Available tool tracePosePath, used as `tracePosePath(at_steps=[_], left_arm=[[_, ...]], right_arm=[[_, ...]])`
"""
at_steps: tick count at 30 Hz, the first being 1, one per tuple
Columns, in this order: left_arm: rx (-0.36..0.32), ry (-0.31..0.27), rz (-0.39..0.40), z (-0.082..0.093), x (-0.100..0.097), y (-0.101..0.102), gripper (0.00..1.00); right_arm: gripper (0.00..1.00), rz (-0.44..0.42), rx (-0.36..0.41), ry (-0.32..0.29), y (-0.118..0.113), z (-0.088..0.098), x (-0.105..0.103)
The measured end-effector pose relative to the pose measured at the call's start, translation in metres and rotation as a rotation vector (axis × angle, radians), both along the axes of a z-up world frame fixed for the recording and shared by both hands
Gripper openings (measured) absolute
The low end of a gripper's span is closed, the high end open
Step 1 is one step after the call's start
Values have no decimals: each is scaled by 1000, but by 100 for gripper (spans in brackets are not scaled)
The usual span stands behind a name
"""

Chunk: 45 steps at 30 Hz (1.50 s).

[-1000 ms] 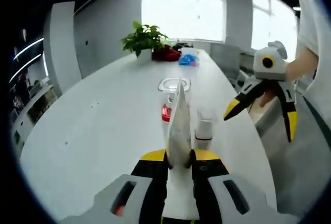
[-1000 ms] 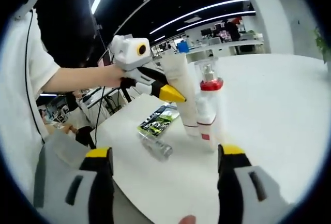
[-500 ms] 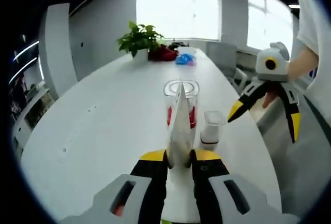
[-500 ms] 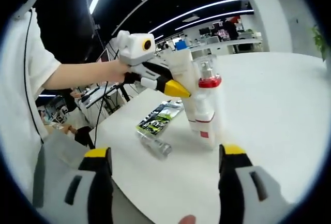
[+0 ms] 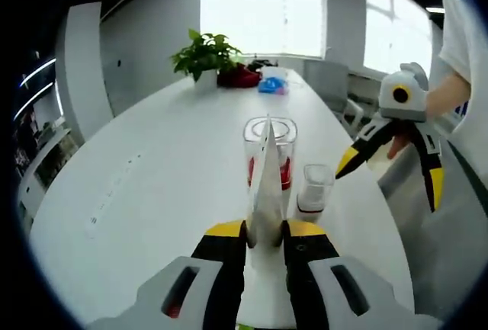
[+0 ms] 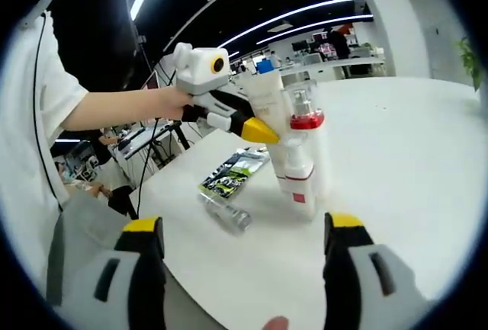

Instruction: Arrange the skincare products in the storage area until every visible bottle or jar stands upright without overlapping.

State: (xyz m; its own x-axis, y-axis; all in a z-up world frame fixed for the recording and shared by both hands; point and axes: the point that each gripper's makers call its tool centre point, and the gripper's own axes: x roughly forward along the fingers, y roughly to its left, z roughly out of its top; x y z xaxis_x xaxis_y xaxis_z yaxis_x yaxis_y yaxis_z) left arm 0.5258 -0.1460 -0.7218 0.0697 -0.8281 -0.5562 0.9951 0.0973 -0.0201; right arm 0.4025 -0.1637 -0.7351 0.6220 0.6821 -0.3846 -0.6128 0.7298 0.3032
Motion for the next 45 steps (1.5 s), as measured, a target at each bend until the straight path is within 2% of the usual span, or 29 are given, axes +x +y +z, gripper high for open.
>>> tracePosePath(at_steps=[6, 14, 28, 34, 45], left_arm=[[13, 5, 13, -2, 0, 2, 24], [28, 11, 69, -1, 0, 15, 35], [33, 72, 265, -9, -17, 60, 55], [11, 113, 352, -12, -31, 80, 58], [3, 141, 468, -18, -50, 107, 65]], right_arm=[[88, -8, -9, -4, -2, 1, 1], [88, -27, -32, -15, -7, 4, 1], [89, -75, -56, -33, -19, 10, 0], [89, -84, -65, -38, -22, 12, -1], [90, -93, -72, -50, -27, 17, -2]])
